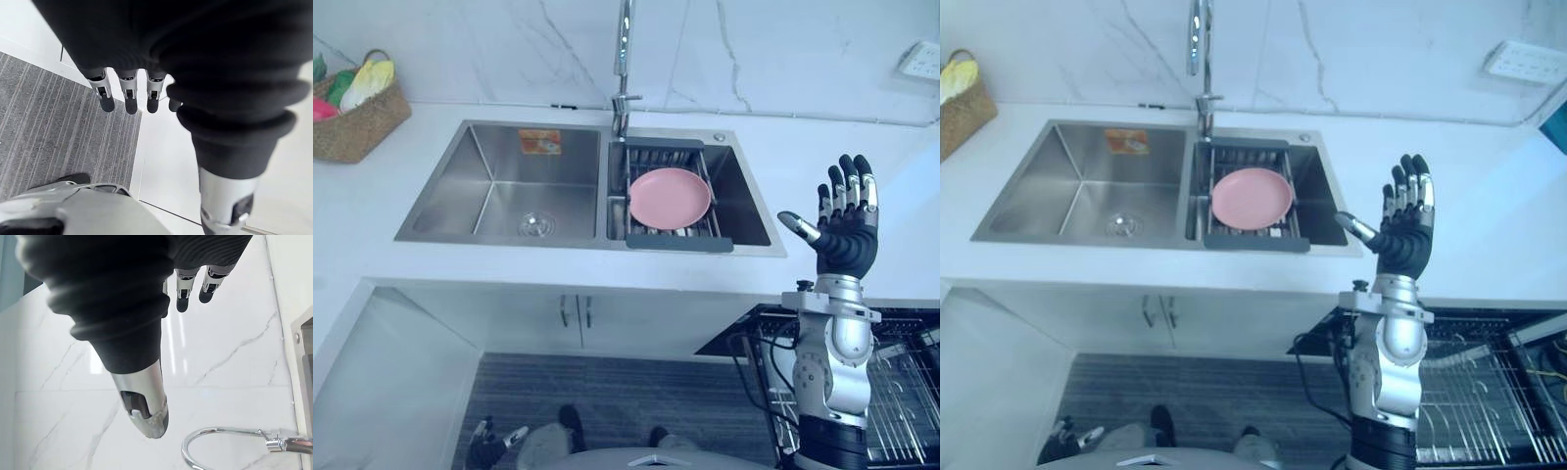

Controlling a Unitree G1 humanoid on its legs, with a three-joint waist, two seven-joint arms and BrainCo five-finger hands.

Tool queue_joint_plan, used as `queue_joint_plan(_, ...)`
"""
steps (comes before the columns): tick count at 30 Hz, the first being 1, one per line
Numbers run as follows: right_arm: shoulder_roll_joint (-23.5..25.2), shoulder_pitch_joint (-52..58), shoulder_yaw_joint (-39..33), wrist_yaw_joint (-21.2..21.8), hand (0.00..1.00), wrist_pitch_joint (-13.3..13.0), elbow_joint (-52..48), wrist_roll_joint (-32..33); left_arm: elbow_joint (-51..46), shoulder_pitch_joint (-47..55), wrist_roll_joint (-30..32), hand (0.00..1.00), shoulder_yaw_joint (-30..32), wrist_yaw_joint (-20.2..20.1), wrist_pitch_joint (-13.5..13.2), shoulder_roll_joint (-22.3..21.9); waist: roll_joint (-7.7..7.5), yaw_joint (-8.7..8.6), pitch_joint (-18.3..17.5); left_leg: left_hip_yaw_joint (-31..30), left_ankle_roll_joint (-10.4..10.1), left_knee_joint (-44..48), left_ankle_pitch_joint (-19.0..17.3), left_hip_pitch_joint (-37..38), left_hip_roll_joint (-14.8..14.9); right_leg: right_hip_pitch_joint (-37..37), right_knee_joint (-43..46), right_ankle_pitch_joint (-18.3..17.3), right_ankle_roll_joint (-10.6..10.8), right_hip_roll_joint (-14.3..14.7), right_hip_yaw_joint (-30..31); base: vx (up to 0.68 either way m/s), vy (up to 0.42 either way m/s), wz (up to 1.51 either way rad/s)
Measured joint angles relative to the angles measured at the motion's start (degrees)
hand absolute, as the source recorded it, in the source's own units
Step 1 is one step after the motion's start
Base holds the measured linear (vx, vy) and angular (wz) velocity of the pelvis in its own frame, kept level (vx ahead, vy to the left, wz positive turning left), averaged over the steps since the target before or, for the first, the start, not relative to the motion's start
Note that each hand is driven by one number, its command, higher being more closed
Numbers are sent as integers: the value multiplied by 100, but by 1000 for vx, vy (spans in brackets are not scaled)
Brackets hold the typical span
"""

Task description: Walk over to the sink, pick up the cup, carry it to the dishwasher, place the cup inside the dishwasher, then close the dishwasher door

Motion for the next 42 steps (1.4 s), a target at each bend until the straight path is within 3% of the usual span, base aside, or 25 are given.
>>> queue_joint_plan(3,-25,-58,15,-67,0,91,7,-441,1,7,0,0,6,-6,-1,-24,19,85,10,-265,-84,-12,-3,26,-32,-30,-79,36,-23,20,152,-37,-22,-25)
queue_joint_plan(10,-488,-231,28,-265,0,290,7,-1842,10,-1,1,0,9,-27,5,-3,1,35,-5,-188,-318,-852,153,416,-270,-102,-95,68,-8,-117,299,-41,28,-18)
queue_joint_plan(13,-807,-300,18,-265,0,439,9,-2623,16,-71,4,0,11,-61,16,16,-14,27,-25,-296,-260,-1282,459,493,-335,-190,-93,79,-16,-107,259,13,29,8)
queue_joint_plan(20,-1457,-1201,86,-182,0,494,690,-3931,9,-214,5,0,11,-168,113,125,-186,96,-95,-445,-68,-1277,567,439,-341,-123,-171,140,33,-76,93,48,-5,10)
queue_joint_plan(22,-1870,-1452,291,27,0,485,956,-4309,10,-234,5,0,-1,-184,188,147,-193,102,-100,-551,-54,-1250,577,397,-368,-100,-217,150,53,-53,-25,44,-16,18)
queue_joint_plan(28,-2444,-1976,943,653,0,416,1758,-4865,16,-238,12,0,-3,-232,313,156,-202,248,-96,-650,-31,-1279,595,368,-390,-92,-227,135,75,-52,-95,-6,3,10)
queue_joint_plan(29,-2572,-2119,1151,920,0,377,1939,-5028,13,-238,14,0,-3,-261,325,159,-203,251,-96,-733,-47,-1281,588,340,-411,-91,-227,79,81,-75,-169,-31,19,21)
queue_joint_plan(33,-2697,-2448,1457,1357,0,377,2405,-5031,11,-230,14,0,-4,-273,391,160,-219,331,-96,-772,-46,-1282,590,316,-447,-89,-221,70,76,-109,-207,-12,26,10)
queue_joint_plan(34,-2702,-2907,1640,1342,0,379,2726,-5029,-12,-182,110,0,-5,-278,452,239,-361,382,-158,-898,11,-1280,629,304,-517,-20,-251,92,92,-158,-348,0,0,0)
queue_joint_plan(42,-2701,-2906,1639,1342,0,378,2726,-5026,-103,-188,99,0,-44,-277,575,254,-361,370,-157,-849,15,-1280,633,305,-501,-44,-232,106,113,-168,-341,0,0,-2)
